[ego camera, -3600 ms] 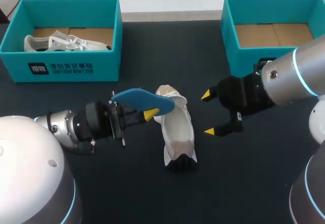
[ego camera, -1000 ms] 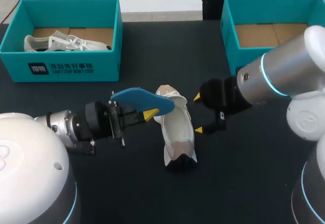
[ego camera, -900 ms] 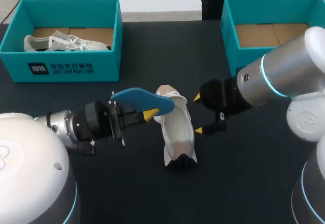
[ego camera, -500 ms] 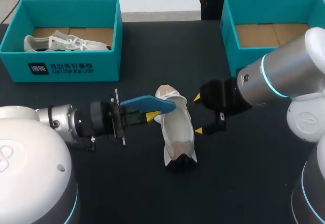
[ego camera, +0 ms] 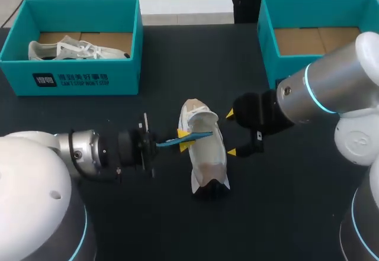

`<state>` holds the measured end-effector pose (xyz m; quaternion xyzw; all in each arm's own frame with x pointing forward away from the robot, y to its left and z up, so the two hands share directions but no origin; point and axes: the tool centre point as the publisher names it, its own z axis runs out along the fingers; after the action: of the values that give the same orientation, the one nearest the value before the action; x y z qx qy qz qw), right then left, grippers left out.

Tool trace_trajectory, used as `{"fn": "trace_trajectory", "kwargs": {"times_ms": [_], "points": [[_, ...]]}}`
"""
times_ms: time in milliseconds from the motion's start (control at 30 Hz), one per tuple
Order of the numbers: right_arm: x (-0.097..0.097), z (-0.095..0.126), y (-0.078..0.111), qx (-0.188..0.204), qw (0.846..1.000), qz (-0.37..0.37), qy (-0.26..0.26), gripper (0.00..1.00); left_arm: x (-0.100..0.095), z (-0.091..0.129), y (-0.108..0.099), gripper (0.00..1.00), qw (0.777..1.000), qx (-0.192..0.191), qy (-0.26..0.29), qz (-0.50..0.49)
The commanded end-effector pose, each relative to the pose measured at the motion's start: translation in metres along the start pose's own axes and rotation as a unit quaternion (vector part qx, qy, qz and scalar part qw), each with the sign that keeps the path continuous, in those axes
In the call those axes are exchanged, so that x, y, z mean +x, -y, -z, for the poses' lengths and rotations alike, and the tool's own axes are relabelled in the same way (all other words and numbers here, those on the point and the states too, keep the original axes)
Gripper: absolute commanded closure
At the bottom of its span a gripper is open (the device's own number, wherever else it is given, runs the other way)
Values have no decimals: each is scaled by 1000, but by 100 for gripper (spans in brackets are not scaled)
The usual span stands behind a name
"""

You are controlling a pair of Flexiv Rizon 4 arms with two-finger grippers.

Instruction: Take the shoe out of the shoebox, open the shoe tongue, remove and reinsert the insole, then place the shoe into the shoebox

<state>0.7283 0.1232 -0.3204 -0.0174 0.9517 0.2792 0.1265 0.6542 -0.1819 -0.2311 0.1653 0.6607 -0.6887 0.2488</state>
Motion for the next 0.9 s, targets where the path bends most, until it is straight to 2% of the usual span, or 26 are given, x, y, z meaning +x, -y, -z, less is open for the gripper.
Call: {"fn": "trace_trajectory", "kwargs": {"times_ms": [33, 633, 733, 900], "points": [[1, 0, 1, -1, 1000, 0, 1, 0, 0, -5, -6, 100, 1000, 1, -4, 1], [1, 0, 1, -1, 1000, 0, 1, 0, 0, -8, -8, 100, 1000, -3, -8, 4], [1, 0, 1, -1, 1000, 0, 1, 0, 9, -17, -6, 100, 999, -38, -30, -16], [1, 0, 1, -1, 1000, 0, 1, 0, 14, -23, -10, 100, 999, -29, -34, -16]]}}
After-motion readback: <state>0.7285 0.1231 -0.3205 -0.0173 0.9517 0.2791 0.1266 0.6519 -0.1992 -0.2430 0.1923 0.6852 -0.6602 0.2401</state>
